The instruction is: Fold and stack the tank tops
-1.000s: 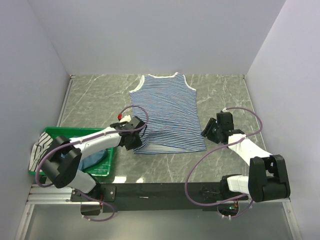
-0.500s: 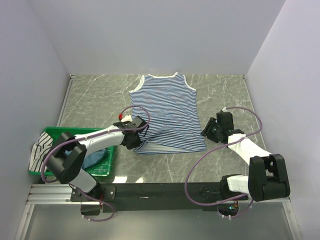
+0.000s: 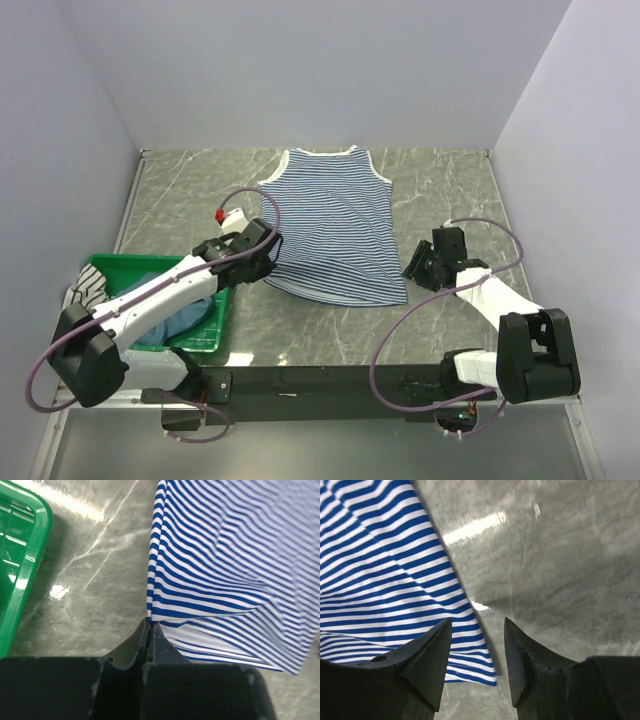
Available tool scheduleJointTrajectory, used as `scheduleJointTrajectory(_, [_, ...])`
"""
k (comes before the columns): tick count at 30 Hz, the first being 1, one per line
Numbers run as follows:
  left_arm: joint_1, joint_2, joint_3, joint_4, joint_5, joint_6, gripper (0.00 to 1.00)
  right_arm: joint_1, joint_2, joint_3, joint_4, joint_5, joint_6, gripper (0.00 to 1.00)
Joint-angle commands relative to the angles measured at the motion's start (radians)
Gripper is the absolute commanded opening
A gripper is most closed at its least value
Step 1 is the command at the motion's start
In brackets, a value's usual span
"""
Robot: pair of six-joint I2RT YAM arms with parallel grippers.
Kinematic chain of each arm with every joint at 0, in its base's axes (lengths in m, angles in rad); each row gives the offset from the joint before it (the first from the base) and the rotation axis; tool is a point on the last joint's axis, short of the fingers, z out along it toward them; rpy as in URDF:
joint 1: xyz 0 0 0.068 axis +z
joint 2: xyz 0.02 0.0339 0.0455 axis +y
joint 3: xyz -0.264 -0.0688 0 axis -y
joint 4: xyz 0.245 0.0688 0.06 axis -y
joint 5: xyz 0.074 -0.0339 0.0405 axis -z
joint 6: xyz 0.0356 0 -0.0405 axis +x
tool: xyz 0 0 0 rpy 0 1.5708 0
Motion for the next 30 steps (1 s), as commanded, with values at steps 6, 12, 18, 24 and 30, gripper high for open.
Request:
scheduleJointTrajectory(6, [-0.006, -0.047, 0.014, -0.002, -0.019, -0.023, 0.01, 0.026, -0.096, -0.064, -0.096, -0.052, 0.058, 0.52])
scheduleJointTrajectory(12, [-0.006, -0.064, 0.017, 0.016, -0.013, -0.020, 0.01, 0.065, -0.144, -0.098, -0.136, -0.046, 0.120, 0.43])
scheduleJointTrajectory(18, [-0.006, -0.077, 0.024, 0.022, -0.013, -0.008, 0.01, 0.103, -0.204, -0.128, -0.201, -0.015, 0.176, 0.41])
scheduleJointTrajectory(24, [-0.004, -0.086, 0.012, 0.050, 0.001, 0.001, 0.01, 0.109, -0.190, -0.128, -0.190, 0.028, 0.195, 0.40])
scheduleJointTrajectory(30, [0.002, -0.090, 0.014, 0.062, 0.009, 0.012, 0.01, 0.118, -0.139, -0.133, -0.127, 0.040, 0.221, 0.40])
